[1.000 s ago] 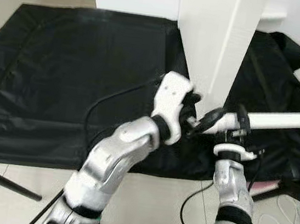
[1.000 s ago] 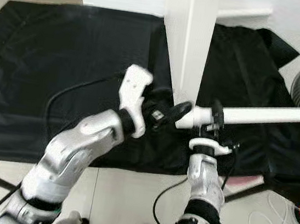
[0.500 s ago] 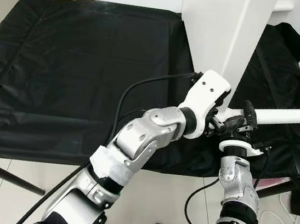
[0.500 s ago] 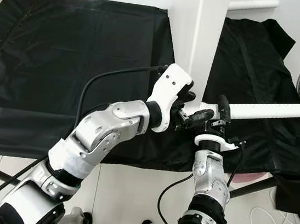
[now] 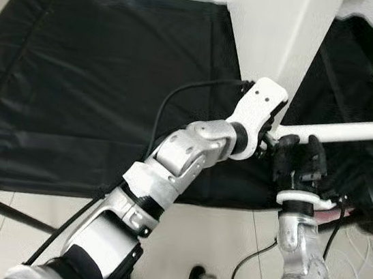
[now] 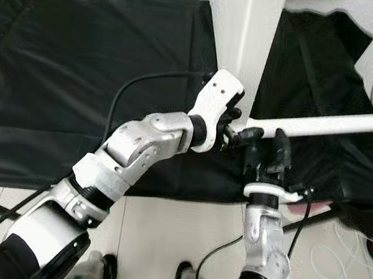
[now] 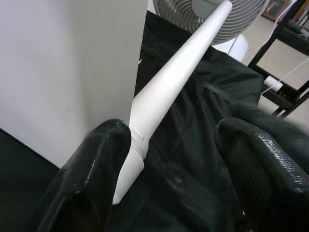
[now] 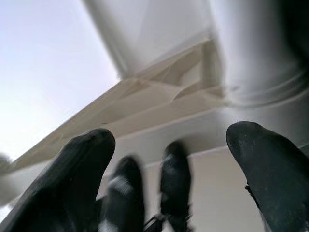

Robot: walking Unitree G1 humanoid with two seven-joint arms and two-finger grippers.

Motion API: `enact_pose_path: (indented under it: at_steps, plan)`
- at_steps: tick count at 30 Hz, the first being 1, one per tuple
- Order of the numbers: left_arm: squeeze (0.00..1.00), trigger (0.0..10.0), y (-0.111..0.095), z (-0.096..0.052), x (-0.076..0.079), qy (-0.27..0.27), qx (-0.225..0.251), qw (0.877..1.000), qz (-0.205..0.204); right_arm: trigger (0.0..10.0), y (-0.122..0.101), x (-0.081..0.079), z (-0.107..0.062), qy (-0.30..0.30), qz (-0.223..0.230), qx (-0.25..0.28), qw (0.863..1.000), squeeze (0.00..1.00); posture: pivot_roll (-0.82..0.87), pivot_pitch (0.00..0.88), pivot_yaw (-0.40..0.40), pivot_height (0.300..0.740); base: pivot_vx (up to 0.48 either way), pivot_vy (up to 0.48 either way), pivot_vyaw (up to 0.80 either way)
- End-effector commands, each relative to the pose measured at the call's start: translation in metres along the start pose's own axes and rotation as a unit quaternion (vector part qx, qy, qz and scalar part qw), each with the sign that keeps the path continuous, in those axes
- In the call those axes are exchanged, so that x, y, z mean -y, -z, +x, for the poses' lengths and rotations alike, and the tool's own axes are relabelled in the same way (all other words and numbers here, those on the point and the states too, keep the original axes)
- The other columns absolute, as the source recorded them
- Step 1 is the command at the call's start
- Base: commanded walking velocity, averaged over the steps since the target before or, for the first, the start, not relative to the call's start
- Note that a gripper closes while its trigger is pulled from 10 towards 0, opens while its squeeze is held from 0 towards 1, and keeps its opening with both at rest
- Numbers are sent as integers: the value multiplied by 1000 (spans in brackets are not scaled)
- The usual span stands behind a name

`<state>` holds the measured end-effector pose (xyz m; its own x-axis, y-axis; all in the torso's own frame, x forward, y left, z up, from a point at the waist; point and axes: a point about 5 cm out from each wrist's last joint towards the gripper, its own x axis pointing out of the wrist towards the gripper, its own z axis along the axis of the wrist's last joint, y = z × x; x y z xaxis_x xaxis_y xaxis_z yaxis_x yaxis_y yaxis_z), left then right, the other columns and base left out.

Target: Building children table

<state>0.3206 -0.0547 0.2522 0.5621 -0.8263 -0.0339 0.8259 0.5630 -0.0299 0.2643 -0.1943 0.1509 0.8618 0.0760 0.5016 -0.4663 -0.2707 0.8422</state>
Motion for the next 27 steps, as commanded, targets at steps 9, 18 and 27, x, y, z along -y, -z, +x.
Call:
enact_pose_path:
  at_steps: [9, 18, 27]
  plan:
    - [0, 10000, -14, 8, -4, -101, 35, 994, -9, 10000, 6, -37, -24, -25, -44, -30, 998, 0, -88, 224, 44, 740, 0, 0, 0]
    - [0, 10000, -13, -5, -5, -71, 47, 996, -1, 10000, 17, -47, 4, -28, -98, -91, 991, 0, -85, 210, 39, 740, 0, 0, 0]
    - [0, 10000, 26, -56, -2, -19, 11, 999, 27, 10000, 34, -46, 40, -1, -218, -143, 965, 0, -56, 197, 22, 740, 0, 0, 0]
